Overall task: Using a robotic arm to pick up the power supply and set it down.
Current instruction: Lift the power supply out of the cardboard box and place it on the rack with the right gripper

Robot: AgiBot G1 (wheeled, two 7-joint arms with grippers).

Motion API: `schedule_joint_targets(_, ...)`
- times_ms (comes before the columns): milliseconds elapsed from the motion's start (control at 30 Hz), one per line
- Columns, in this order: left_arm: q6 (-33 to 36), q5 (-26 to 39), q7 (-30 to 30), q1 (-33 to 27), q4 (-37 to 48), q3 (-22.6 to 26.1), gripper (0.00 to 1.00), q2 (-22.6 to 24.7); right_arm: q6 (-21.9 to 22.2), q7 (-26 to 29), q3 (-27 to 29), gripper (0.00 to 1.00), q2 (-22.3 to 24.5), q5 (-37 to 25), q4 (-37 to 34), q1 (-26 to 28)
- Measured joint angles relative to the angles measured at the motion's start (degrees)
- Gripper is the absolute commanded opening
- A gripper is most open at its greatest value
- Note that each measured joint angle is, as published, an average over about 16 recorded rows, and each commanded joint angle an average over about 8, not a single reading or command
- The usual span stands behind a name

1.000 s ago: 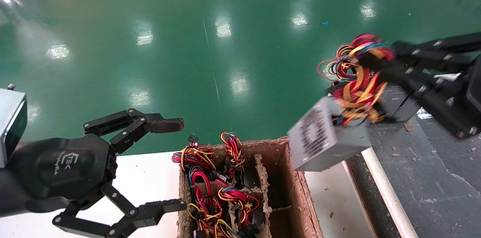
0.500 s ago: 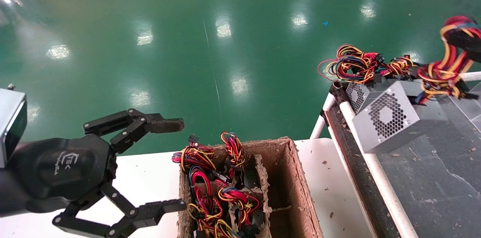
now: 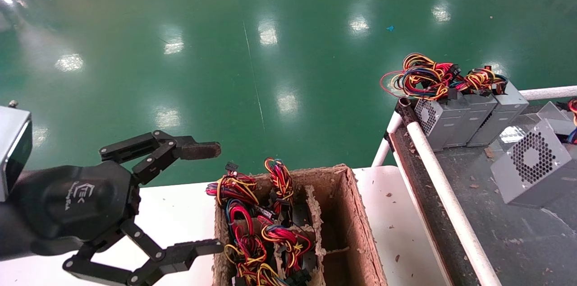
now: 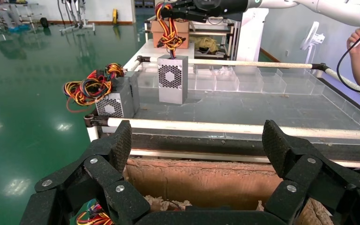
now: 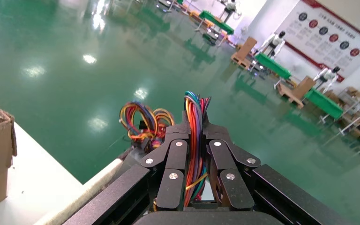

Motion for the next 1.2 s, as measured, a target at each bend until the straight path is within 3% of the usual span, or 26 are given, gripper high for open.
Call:
schedule_joint_targets(267,0.0,0.0,0.0,0.0,0.0,0.01,1.0,0.0,0.0,0.08,-4.57,0.0,-1.81,-2.72,-2.39,4.81)
schedule_joint_targets(767,-0.01,-0.01,0.01,-0.01,0.0,0.02,1.0,-0.01,0.85,2.48,-15.77,0.0,-8.0,-11.17,-4.93,21.1)
schedule_joint_targets(1200,-0.01,-0.02,0.02,-0.01,0.0,0.03,1.0,-0.01,-0.31,1.42,-21.42,0.0,-13.57,-16.76,-11.97,31.55)
